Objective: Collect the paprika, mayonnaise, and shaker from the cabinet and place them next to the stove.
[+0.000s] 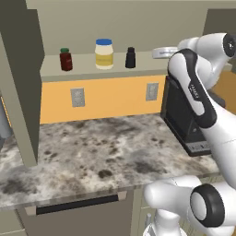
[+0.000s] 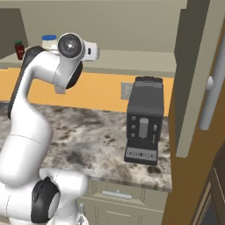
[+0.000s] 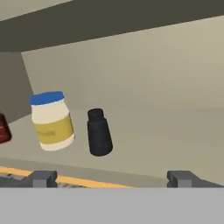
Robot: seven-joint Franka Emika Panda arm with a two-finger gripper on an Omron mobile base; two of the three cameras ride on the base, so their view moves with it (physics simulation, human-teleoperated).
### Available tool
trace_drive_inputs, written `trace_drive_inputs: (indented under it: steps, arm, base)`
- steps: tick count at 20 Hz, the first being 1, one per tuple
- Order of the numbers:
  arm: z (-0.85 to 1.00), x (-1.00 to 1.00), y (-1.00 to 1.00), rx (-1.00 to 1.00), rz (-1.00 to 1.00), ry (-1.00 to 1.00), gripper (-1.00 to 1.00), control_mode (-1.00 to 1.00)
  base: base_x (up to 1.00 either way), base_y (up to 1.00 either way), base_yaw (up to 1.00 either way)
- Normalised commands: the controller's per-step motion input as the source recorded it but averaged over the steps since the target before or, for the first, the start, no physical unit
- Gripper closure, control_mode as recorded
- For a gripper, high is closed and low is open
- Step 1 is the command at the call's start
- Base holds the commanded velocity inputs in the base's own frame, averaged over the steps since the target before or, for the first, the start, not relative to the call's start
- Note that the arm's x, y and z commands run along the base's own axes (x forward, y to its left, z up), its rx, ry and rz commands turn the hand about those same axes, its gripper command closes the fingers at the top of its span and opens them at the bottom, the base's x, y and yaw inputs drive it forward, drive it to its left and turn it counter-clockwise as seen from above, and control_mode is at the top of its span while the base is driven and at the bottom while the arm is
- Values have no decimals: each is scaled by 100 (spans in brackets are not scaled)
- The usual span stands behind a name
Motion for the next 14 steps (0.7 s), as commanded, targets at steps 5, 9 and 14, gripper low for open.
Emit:
trace_drive_inputs:
  steps: [5, 9, 14]
  arm:
    - [0, 41, 2, -6, 5, 4, -100, -100]
    - [0, 40, 20, -7, 3, 6, -100, -100]
    - [0, 29, 31, -5, 0, 2, -100, -100]
  base:
    - [0, 0, 0]
    - [0, 0, 0]
    - [0, 0, 0]
